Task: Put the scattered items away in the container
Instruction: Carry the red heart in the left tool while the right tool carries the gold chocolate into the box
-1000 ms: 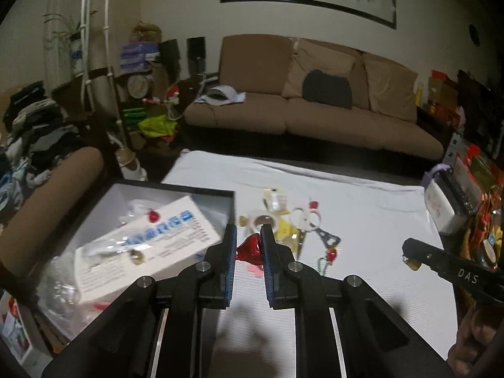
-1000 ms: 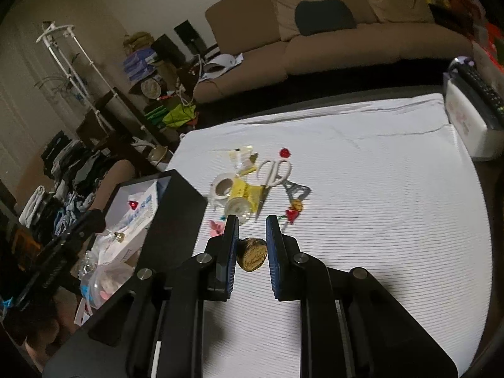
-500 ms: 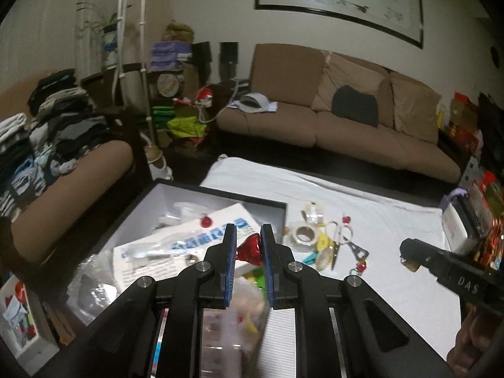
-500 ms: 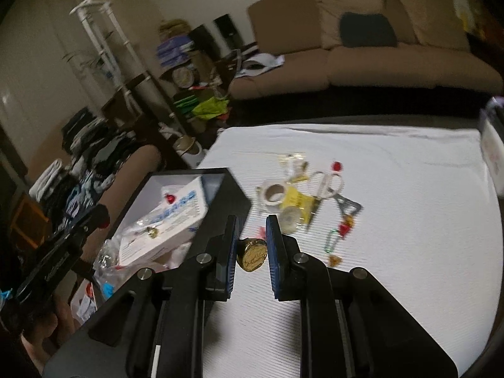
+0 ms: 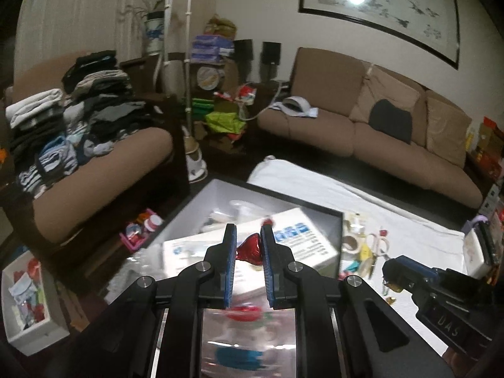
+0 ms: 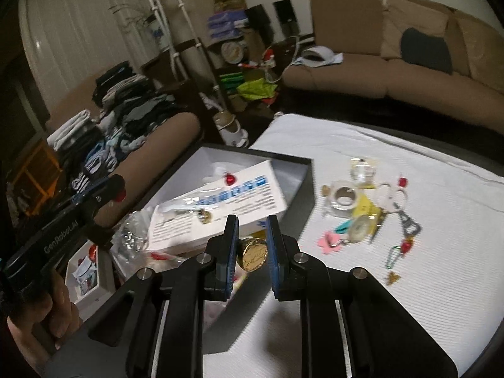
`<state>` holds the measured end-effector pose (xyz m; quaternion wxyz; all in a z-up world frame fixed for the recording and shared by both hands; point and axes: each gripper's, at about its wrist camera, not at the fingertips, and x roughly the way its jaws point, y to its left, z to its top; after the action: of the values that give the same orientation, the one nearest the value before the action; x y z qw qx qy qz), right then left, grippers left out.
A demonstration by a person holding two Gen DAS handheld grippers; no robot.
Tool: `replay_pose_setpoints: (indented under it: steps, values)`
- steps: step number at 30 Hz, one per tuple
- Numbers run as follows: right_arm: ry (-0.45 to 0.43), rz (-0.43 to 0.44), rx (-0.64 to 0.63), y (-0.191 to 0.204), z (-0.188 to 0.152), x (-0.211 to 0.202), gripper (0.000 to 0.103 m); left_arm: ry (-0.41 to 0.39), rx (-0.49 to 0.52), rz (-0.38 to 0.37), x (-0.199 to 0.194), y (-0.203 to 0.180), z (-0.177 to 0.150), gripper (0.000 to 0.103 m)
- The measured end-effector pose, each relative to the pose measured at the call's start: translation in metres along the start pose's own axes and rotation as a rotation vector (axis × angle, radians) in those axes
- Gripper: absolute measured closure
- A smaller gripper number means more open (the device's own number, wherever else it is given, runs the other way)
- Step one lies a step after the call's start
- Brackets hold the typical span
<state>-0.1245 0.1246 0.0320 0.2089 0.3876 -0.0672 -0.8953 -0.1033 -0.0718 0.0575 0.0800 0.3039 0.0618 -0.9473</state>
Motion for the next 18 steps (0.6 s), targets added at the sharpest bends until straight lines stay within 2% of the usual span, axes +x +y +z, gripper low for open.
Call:
replay_pose_setpoints:
  steps: [5,11,18]
  values:
    - [0.025,0.053,-0.021,0.021,0.002,0.020,0.086,0.017,-0.047,0.051,0.006,0.033,0.000,0.089]
    - [0.070,0.130,0.001,0.037,0.001,0.046,0.086,0.047,-0.125,0.046,0.013,0.066,-0.004,0.089]
    - [0.112,0.197,0.055,0.045,-0.004,0.073,0.086,0.101,-0.157,0.039,0.027,0.069,-0.010,0.089]
